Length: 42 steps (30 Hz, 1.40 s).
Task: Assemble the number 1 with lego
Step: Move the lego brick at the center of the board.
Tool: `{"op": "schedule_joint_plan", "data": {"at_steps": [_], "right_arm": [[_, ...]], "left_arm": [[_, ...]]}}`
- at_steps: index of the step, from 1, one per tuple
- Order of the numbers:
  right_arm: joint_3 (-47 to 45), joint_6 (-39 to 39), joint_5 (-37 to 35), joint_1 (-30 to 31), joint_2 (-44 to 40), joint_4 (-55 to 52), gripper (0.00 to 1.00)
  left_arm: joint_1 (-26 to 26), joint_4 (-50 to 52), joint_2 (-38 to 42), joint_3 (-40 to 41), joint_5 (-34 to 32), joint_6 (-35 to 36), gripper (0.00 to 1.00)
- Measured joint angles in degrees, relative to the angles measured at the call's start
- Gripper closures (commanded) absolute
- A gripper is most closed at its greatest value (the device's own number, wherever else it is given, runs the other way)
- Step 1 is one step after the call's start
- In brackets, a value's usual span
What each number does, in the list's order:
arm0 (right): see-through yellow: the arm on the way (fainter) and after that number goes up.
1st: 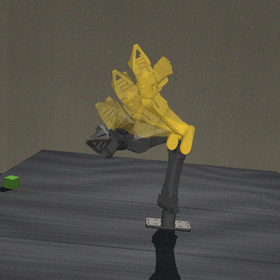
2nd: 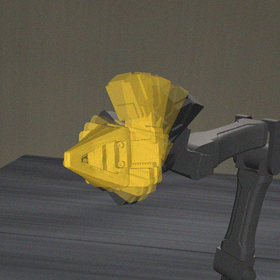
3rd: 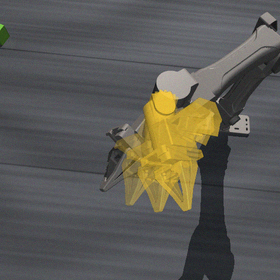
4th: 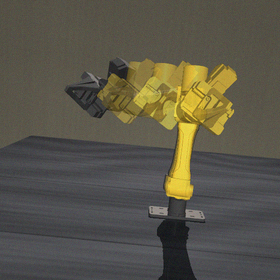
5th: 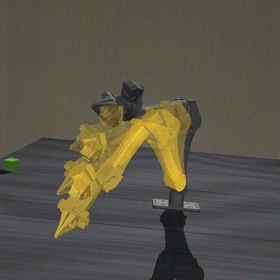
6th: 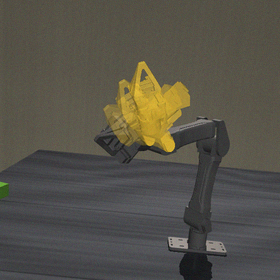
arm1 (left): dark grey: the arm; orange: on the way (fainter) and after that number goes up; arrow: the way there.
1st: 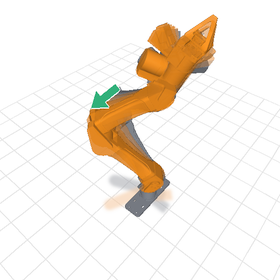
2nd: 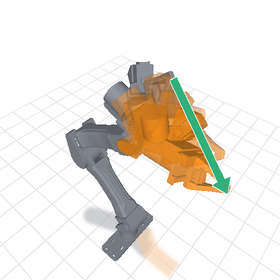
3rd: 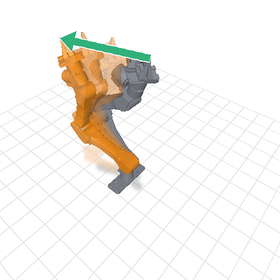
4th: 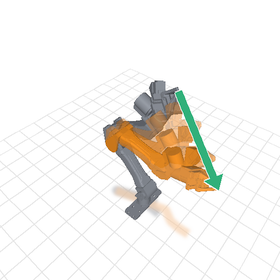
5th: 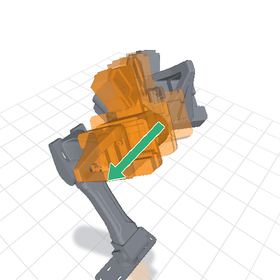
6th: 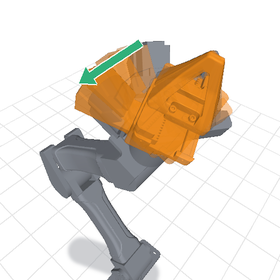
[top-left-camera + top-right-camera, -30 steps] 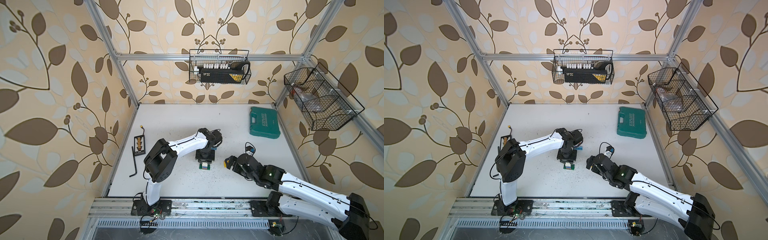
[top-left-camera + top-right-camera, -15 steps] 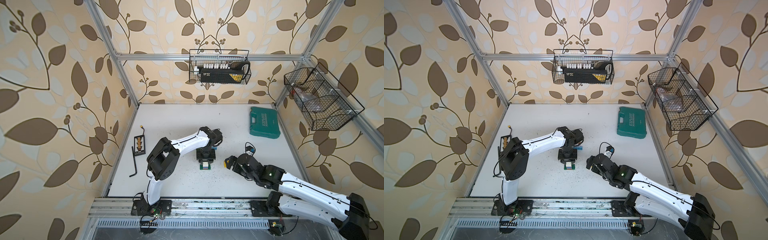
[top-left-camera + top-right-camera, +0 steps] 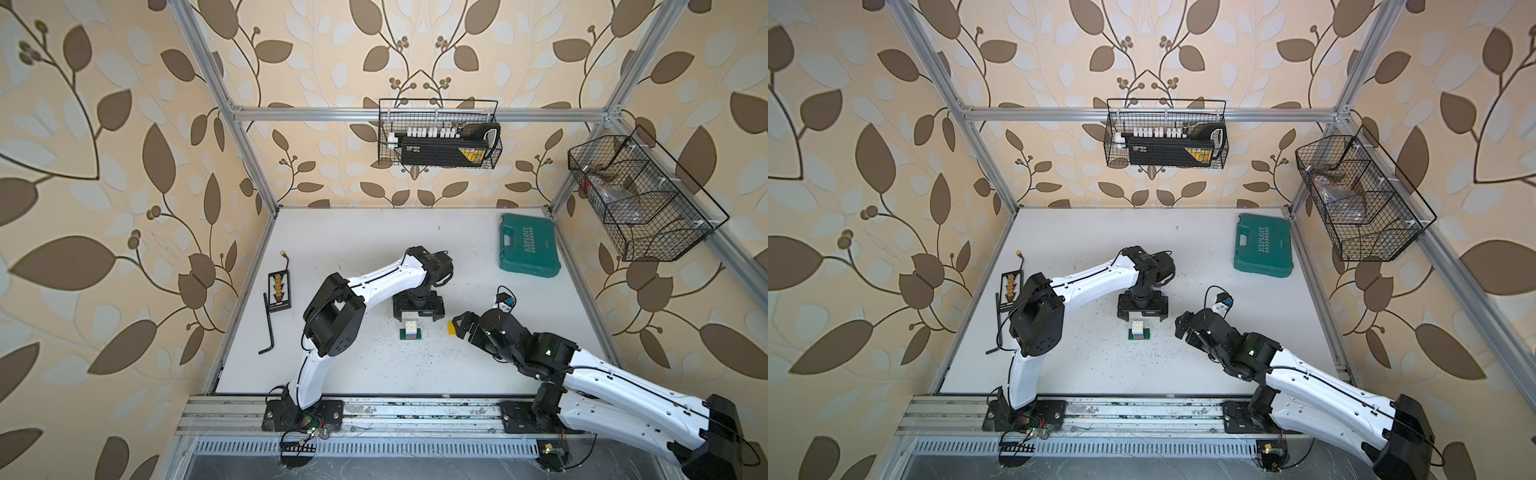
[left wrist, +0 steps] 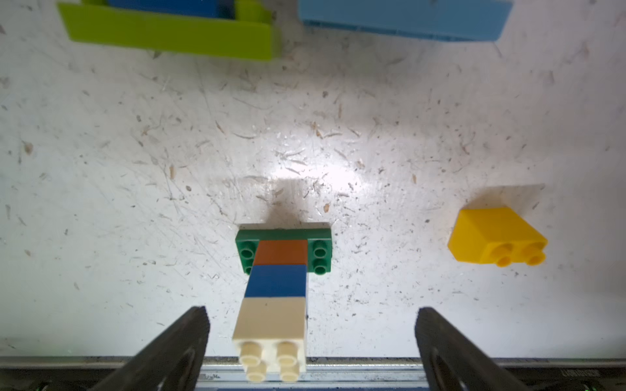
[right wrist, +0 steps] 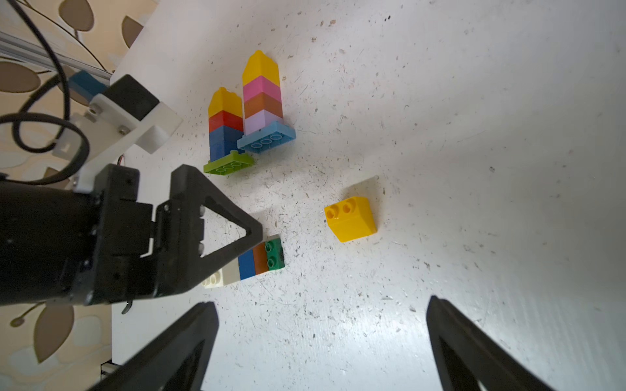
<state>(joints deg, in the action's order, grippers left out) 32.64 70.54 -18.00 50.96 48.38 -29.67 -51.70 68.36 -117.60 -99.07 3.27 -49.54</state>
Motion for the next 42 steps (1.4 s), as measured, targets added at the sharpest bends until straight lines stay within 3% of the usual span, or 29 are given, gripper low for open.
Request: {"op": "schedule_joint_plan", "data": {"at_steps": [6,9,16,22,31,42], "right_arm": [[-0.1,-1.0,0.3,-0.9,0.3,-1.1,0.03],[0.1,-4.3,1.9,-2.2,3.0,-1.5,0.09],[4.0,-13.6,9.6,-5.3,14.1,-5.0,0.11],[3.4,-15.9,19.0,-5.3,20.5,1.4,0.16],[3.2,-11.5,18.3,-2.3,25.9,10.6,0.16],[3.2,-6.0,13.8,-5.1,31.5,18.8,0.16]], "left_arm": [[0.0,-1.9,10.8,10.2,-2.6,-3.3,0.01],[0.0,-5.4,22.6,20.7,-4.6,-6.4,0.01],[0.0,-20.0,50.1,45.7,-8.1,-13.6,0.01],[0.0,-30.9,57.2,61.2,-9.4,-18.2,0.01],[0.0,-37.6,62.7,66.5,-12.2,-21.3,0.01],[0.0,-38.8,71.1,70.3,-16.7,-22.7,0.01]]}}
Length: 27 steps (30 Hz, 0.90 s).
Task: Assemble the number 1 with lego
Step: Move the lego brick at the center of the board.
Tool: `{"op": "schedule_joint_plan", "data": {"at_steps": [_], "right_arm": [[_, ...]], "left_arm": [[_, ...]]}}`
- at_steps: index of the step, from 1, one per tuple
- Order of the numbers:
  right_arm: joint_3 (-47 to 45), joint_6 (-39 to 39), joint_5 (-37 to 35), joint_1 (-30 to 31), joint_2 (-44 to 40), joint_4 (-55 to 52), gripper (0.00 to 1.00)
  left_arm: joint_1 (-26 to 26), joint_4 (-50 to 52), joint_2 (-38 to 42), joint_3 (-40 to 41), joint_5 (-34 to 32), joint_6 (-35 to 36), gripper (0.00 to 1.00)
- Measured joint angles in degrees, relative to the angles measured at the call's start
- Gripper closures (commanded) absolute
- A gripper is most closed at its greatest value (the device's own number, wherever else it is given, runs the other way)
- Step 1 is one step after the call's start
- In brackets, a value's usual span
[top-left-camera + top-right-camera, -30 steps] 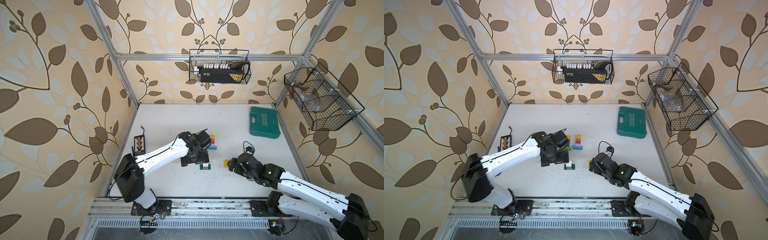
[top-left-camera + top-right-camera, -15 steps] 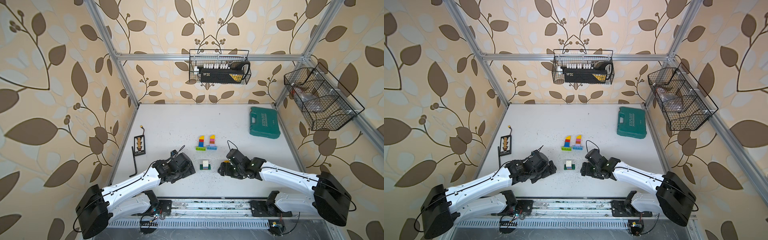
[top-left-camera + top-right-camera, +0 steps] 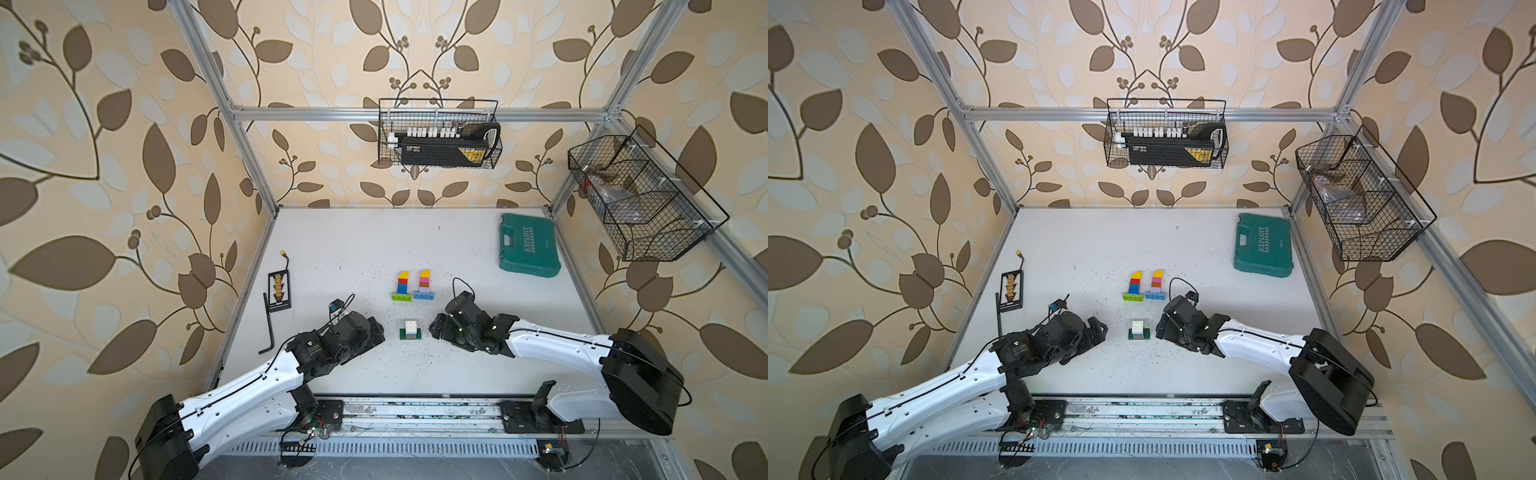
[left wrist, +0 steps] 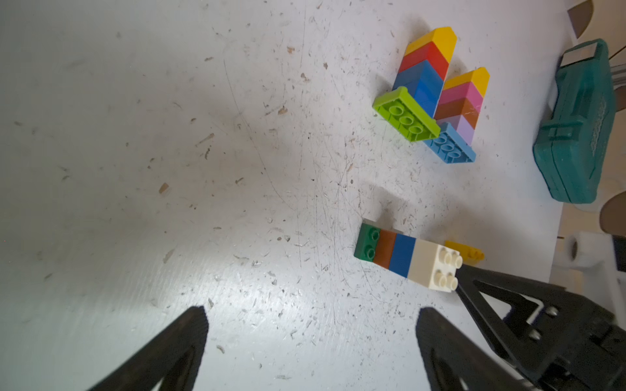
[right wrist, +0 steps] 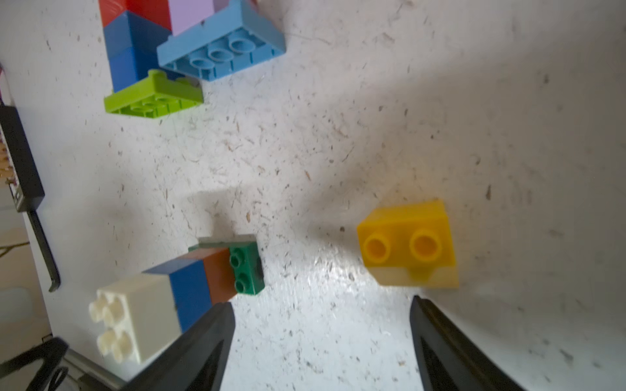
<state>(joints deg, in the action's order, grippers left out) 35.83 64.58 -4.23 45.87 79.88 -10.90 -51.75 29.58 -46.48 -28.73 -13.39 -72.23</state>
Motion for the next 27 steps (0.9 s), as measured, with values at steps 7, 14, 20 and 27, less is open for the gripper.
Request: {"op": "schedule_joint_plan", "data": {"at_steps": [7,14,20,27], "right_arm": [[4.8,1.1,1.4,-3.2,7.5,4.7,0.16],[8.6,-0.4,1.7,-6.1,8.7,2.1,0.16],[11.7,-9.9,2.6,-10.5,4.0,-6.3,0.13],[20.6,-27.6,5.9,-15.8,7.6,-13.7,0.13]], "left_arm": [[0.0,-0.1,3.4,2.1,-1.6,-0.2,0.01],[0.0,-0.1,3.5,2.2,-1.7,-0.2,0.01],[0.0,-0.2,3.6,2.2,-1.7,-0.1,0.01],[0.0,-1.0,3.0,2.2,-1.6,-0.1,0.01]]}}
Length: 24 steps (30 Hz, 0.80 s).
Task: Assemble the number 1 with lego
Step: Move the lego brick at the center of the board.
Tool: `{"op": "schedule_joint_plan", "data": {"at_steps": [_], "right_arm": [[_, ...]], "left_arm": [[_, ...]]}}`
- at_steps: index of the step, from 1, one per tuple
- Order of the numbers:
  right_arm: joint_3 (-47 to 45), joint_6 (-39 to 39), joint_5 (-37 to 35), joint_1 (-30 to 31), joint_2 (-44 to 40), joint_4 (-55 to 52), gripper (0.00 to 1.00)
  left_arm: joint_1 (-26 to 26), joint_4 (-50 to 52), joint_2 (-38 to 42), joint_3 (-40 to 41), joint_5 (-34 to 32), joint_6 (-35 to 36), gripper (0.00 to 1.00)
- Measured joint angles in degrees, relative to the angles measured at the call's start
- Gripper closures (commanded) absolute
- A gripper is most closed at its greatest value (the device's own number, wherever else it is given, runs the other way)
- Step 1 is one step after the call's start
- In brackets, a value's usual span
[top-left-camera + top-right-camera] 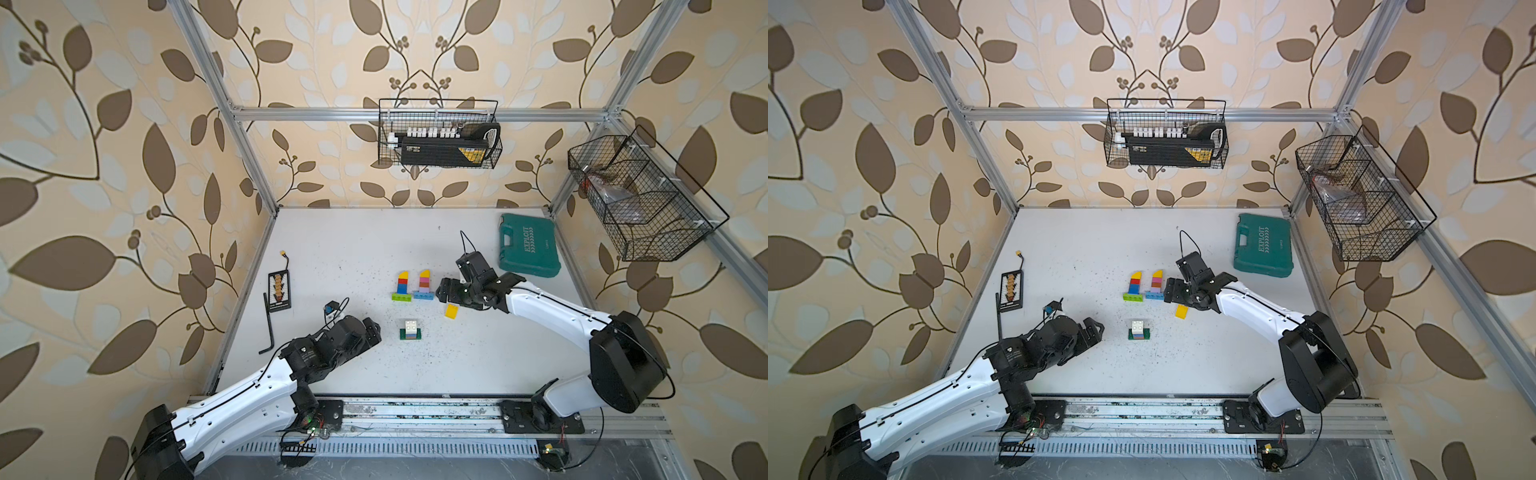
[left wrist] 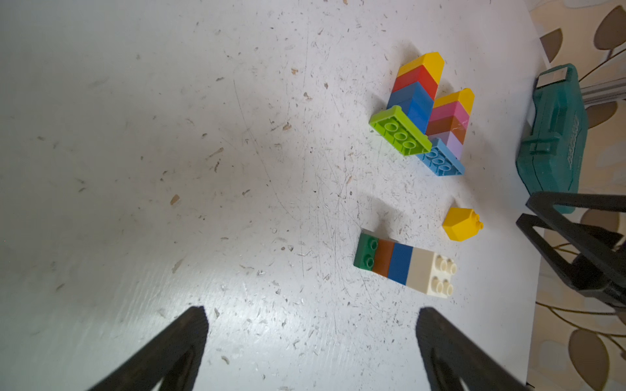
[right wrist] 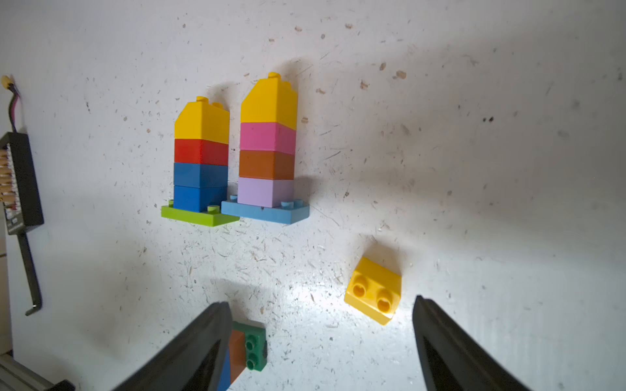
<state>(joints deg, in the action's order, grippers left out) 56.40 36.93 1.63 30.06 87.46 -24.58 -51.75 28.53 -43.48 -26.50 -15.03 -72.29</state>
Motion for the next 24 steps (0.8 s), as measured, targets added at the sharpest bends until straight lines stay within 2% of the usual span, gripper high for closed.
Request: {"op": "schedule_joint_plan", "data": {"at_steps": [5,10,19,24], "right_arm": [[3.9,-8.5,2.9,-1.0,6.6,-2.2,0.13],[6.1,-12.2,5.0,-1.3,10.0,-2.9,0.16],[3.1,-10.9,8.5,-0.5,11.1,-1.4,0.17],[-1.3,-7.6,8.0,1.9,8.0,-1.6,0.17]], "left_arm": [[0.0,0.0,-0.6,0.0,0.0,0.2,0.01],[0.0,0.0,-0.7,0.0,0.0,0.2,0.01],[0.0,-0.1,-2.4,0.0,0.0,0.2,0.01],[0.0,0.0,-2.8,0.0,0.0,0.2,0.01]]}}
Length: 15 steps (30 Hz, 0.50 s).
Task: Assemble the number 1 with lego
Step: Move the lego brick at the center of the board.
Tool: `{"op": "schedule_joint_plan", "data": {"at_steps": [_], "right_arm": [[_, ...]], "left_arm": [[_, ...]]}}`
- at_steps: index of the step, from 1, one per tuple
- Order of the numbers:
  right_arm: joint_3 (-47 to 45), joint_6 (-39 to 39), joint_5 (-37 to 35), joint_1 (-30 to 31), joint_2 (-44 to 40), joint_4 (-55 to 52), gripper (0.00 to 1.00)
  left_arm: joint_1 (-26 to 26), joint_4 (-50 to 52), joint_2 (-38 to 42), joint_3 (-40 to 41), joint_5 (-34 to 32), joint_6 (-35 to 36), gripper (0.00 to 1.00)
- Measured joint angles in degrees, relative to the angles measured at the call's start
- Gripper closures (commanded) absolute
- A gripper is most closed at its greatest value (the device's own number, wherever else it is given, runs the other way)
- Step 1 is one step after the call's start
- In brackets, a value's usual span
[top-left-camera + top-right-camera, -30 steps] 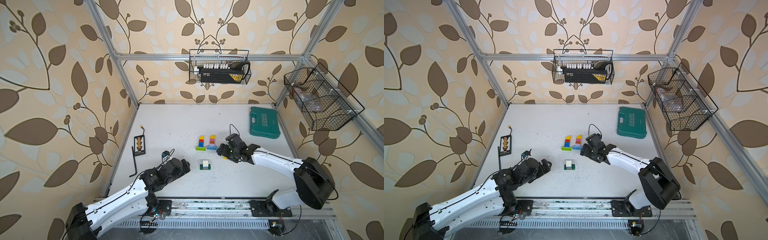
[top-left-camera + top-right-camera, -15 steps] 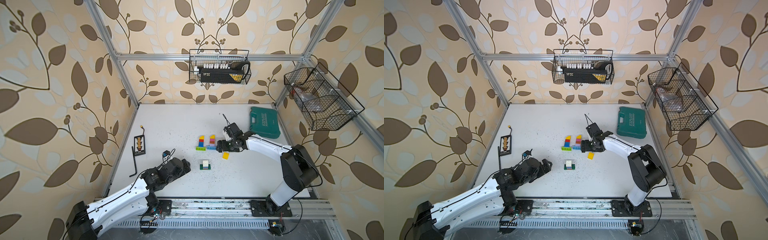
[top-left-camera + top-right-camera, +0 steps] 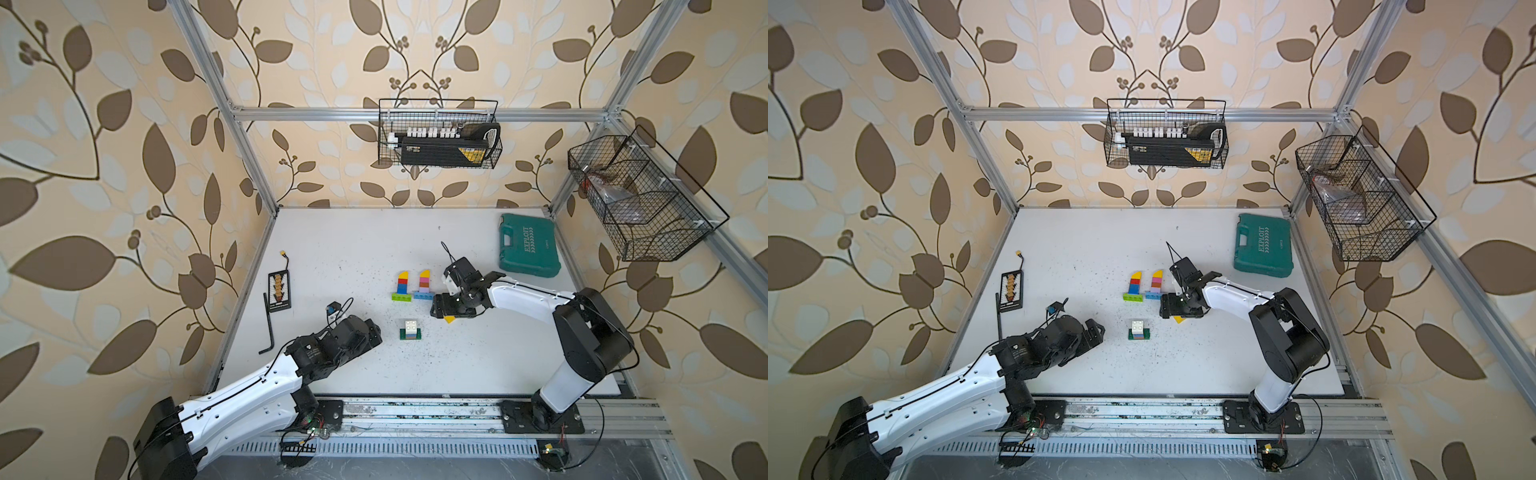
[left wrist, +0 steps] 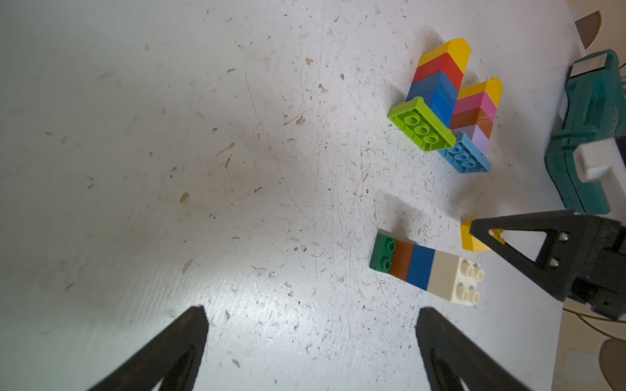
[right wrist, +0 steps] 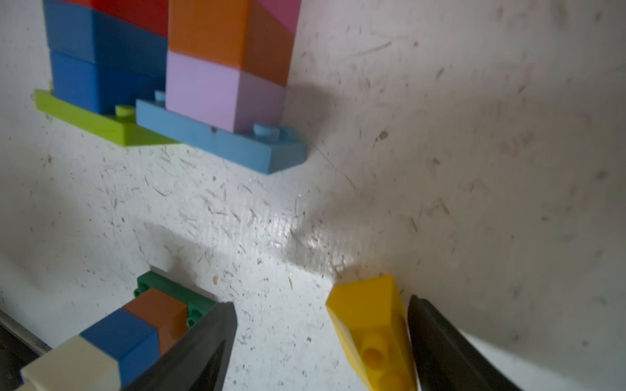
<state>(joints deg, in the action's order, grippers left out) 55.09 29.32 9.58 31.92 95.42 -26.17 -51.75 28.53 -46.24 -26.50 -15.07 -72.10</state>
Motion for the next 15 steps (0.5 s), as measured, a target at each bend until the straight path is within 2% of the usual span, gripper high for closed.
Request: {"op": "schedule_joint_plan", "data": {"at_steps": [7,15], "right_arm": [[-4.2,6.1,-2.9,3.1,-8.5,0.0,0.17],[0.7,9.8,-10.8,3.3,-5.8,-8.9,0.18]], "left_arm": [[0.0,0.1,0.3,0.0,0.0,0.0,0.01],[0.0,0.4,2.6,0.1,0.0,-0.2,0.01]]}}
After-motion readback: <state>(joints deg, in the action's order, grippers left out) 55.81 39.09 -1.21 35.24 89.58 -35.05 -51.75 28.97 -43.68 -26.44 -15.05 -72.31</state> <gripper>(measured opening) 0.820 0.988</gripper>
